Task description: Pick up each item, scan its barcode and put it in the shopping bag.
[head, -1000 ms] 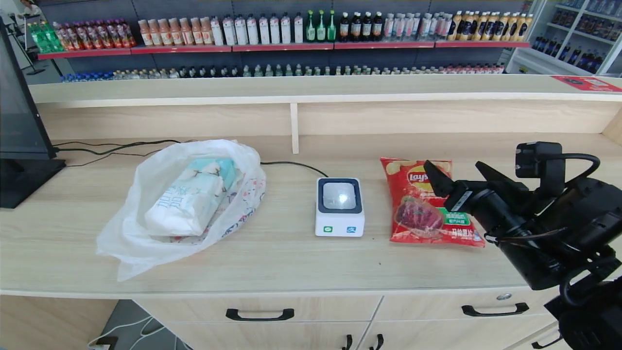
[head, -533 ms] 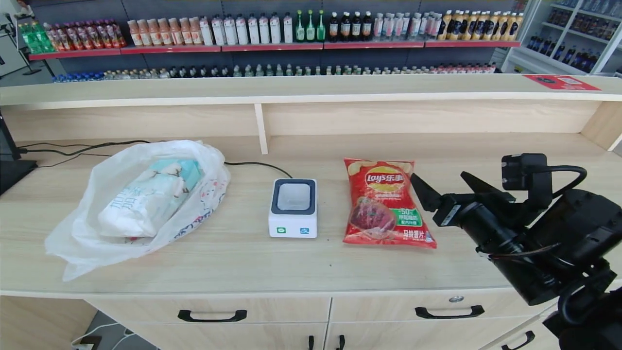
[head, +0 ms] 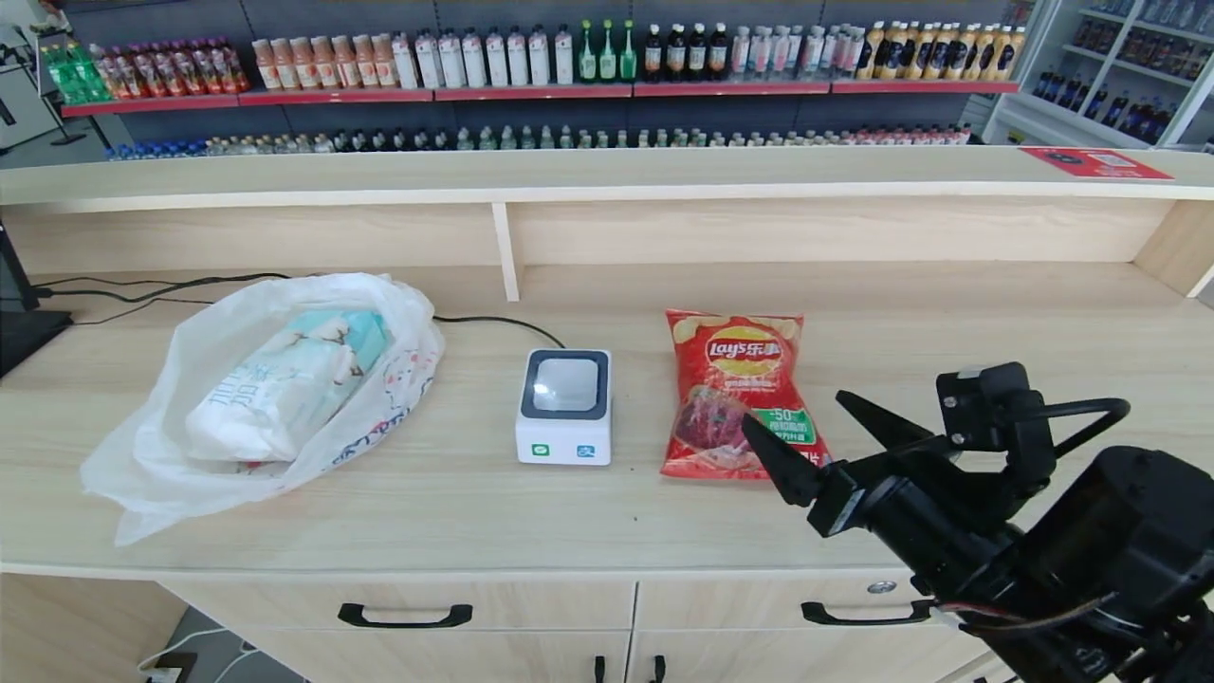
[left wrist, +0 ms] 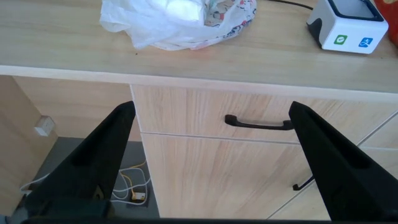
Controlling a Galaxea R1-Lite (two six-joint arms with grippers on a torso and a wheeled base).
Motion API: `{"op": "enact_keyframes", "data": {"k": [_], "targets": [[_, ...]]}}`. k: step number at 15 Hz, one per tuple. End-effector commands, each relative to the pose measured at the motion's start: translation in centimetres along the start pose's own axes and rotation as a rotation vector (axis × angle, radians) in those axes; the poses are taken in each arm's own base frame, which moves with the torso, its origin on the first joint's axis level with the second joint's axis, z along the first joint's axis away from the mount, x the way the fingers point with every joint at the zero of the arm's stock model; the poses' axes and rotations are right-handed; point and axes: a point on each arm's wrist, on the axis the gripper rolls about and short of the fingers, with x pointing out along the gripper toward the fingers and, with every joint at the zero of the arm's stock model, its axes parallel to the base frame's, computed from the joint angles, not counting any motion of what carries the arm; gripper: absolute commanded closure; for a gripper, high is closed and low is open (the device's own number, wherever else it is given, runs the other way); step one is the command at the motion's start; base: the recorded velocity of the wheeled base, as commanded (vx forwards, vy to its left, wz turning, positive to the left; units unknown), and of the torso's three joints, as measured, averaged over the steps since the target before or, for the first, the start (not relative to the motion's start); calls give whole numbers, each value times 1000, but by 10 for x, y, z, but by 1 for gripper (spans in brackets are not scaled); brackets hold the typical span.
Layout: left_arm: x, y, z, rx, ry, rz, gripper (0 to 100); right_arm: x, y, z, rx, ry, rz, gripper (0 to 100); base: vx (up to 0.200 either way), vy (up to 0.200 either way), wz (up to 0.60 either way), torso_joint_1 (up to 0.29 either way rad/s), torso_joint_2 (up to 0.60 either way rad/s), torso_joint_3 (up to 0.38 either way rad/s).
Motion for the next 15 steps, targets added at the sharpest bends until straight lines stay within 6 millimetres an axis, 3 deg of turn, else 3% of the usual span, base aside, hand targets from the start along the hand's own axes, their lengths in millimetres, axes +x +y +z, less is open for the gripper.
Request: {"op": "enact_keyframes", "data": {"k": [1,6,8,10,13,15], "targets": [[0,0,0,0,1,1,0,12,8,14,29,-75,18,0,0,0,0,0,0,0],[0,0,0,0,1,1,0,30,36,31,220,-147,57,0,0,0,0,0,0,0],[0,0,0,0,1,0,0,40,21,32,205,-127,13,0,0,0,0,0,0,0],[0,0,0,0,1,0,0,54,8,46,177,-106,125,0,0,0,0,0,0,0],[0,0,0,0,1,0,0,55,-14,47,122,60,176,0,0,0,0,0,0,0],[0,0,0,0,1,0,0,58,-17,43,140,143,189,0,0,0,0,0,0,0]]}}
